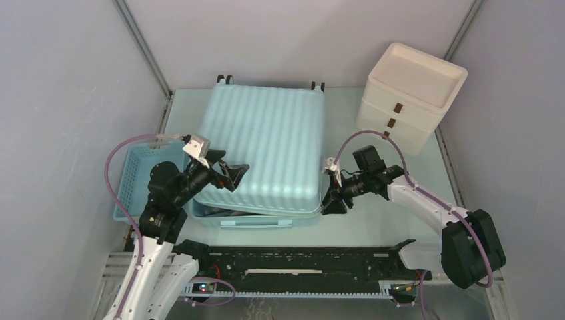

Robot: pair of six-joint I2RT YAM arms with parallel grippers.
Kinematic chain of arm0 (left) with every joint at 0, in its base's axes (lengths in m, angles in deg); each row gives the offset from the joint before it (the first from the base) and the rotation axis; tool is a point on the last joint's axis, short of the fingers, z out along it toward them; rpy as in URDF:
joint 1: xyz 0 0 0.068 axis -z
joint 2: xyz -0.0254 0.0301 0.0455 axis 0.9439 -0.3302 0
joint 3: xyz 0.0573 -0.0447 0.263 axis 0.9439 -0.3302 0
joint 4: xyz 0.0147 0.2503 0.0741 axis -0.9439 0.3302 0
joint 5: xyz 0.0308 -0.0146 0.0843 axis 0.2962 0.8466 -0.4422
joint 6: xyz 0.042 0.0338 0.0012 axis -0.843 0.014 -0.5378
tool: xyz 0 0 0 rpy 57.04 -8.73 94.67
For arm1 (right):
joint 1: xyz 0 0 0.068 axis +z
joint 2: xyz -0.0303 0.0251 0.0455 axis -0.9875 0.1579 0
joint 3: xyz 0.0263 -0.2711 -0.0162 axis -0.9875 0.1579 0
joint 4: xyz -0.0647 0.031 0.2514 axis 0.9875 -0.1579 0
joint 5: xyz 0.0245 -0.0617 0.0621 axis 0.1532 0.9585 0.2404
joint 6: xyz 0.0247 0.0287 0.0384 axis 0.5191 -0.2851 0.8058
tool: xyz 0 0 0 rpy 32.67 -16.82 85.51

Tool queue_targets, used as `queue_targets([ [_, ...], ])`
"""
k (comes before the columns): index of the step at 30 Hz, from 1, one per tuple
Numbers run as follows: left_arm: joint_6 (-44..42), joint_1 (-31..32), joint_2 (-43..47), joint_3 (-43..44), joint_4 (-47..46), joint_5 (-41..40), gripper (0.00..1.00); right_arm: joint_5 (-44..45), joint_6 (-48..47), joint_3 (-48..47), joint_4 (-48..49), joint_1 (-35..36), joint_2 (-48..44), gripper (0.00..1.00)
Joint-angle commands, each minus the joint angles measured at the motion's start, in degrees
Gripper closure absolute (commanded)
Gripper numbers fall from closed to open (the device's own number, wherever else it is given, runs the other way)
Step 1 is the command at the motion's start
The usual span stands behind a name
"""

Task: Open, take out, and arrange the luggage
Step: Unzip the luggage at the center of the board.

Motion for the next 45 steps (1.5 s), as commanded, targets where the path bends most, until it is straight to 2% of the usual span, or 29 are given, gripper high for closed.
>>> queue_targets([
  [1,-0.8,0.3,0.5,-0.7,-1.1,-0.6,0.0,-3.6,-2.2,-0.8,-1.1,1.3,-0.2,0.55],
  [10,-0.8,0.3,0.7,-0.7,-1.1,-0.6,0.0,-6.6,-10.9,-0.8,-6.5,1.2,-1.9,0.77],
  [25,-0.9,0.3,0.9,-0.7,-1.0,-0.5,0.0,-5.4,-8.5,-0.8,-5.1,-1.3,-3.1,0.99],
  [45,-1.0,0.3,1.0,-0.7,-0.9,-0.6,0.0,0.3,-5.9,-0.8,-3.1,-3.8,-4.4,1.0],
])
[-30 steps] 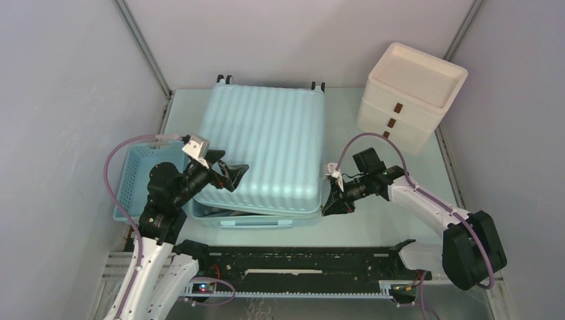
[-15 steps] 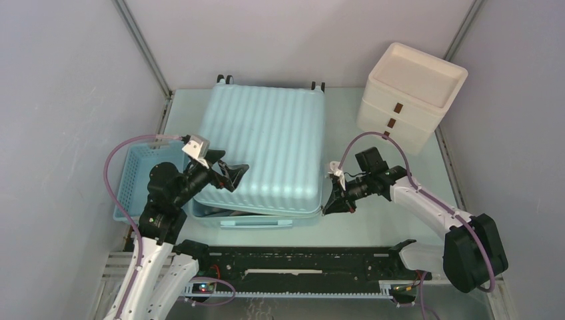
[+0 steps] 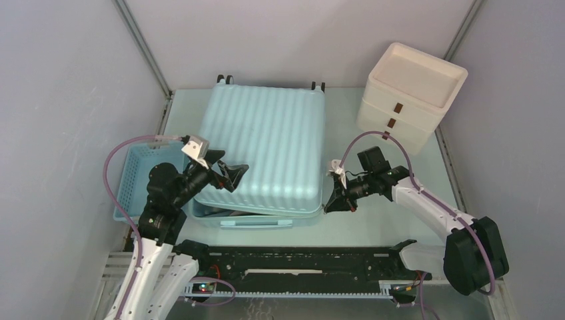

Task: Open, take out, and arrange the luggage
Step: Unzip the luggage at the center of the board.

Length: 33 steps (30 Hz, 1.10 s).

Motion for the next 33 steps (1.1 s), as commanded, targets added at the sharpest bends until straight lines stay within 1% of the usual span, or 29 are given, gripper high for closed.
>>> queue_targets([
  [1,-1.0,0.3,0.4,-0.7,-1.0,-0.6,0.0,2.9,0.6,-0.8,2.0,-1.4,-1.9,1.0],
  [14,-1.0,0.3,0.4,-0.7,-0.9,-0.7,0.0,4.3,1.5,-0.8,2.8,-2.9,-3.0,1.0],
  [25,-1.0,0.3,0.4,-0.7,-0.9,-0.7,0.0,5.0,4.6,-0.8,4.7,-5.0,-3.6,1.0],
  [33,-1.0,0.3,0.5,-0.6,-0.9,-0.7,0.0,7.5,7.1,-0.8,6.5,-6.1,-3.8,1.0],
])
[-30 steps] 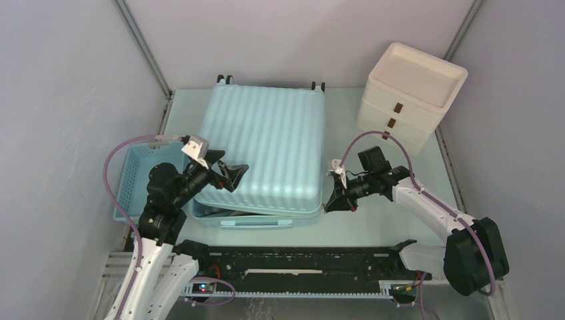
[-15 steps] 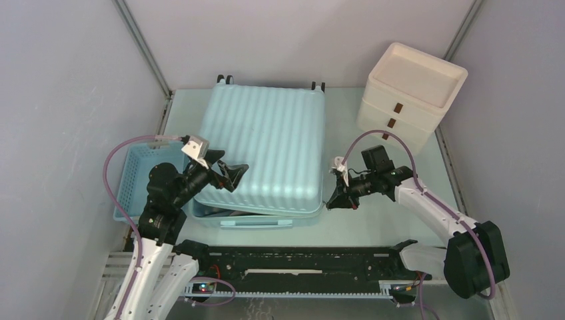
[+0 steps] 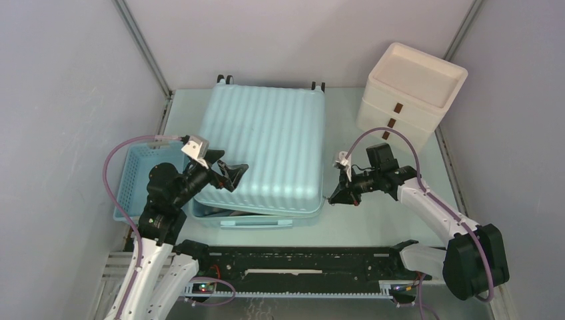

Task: Open, take out, and arrange the luggage
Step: Unzip the luggage at the center of the board.

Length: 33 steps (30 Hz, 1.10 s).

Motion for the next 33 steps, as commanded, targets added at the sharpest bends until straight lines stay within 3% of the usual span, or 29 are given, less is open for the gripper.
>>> queue_targets([
  [1,-1.0,0.3,0.5,-0.6,-0.9,-0.3,0.0,4.5,2.1,-0.8,4.3,-1.7,-1.7,1.0],
  [16,-0.8,0.3,0.3,-0.6,-1.0,-0.2,0.0,13.1,9.7,-0.8,11.0,-1.7,-1.1,1.0],
  [17,-0.8,0.3,0.3,-0.6,-1.0,-0.3,0.0,12.7,9.7,-0.8,11.0,-1.7,-1.1,0.97],
  [20,-0.8,0.3,0.3,-0.7,-1.0,-0.4,0.0,12.2,9.0,-0.8,10.4,-1.8,-1.6,0.67],
  [23,-0.8,0.3,0.4,-0.6,-1.1,-0.7,0.0,12.6,8.1,-0.8,9.8,-2.7,-3.5,0.48],
  [26,-0.8,0.3,0.6,-0.7,-1.0,-1.0,0.0,10.2,6.7,-0.8,8.7,-4.6,-5.2,0.43],
  [33,-0.8,0.3,0.8,-0.7,-0.6,-2.4,0.0,1.9,-2.3,-2.3,1.3,-7.2,-7.2,0.43],
])
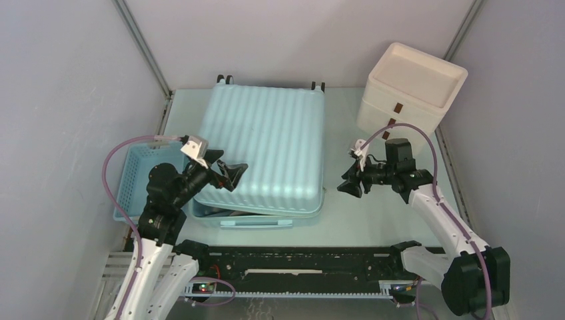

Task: Open, take out, and arrange the luggage
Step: Adjust the luggage at the center of the board.

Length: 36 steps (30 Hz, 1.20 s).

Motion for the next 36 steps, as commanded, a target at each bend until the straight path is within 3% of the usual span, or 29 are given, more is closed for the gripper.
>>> queue_targets([
  [1,-0.8,0.3,0.6,-0.6,-0.6,-2.0,0.0,-6.4,-7.5,-2.5,-6.0,-0.8,-0.8,0.43],
  [36,-0.1,0.3,1.4,-0.3,1.0,-10.0,0.0,-7.8,-12.1,-3.0,-9.3,-1.4,-2.0,0.44],
])
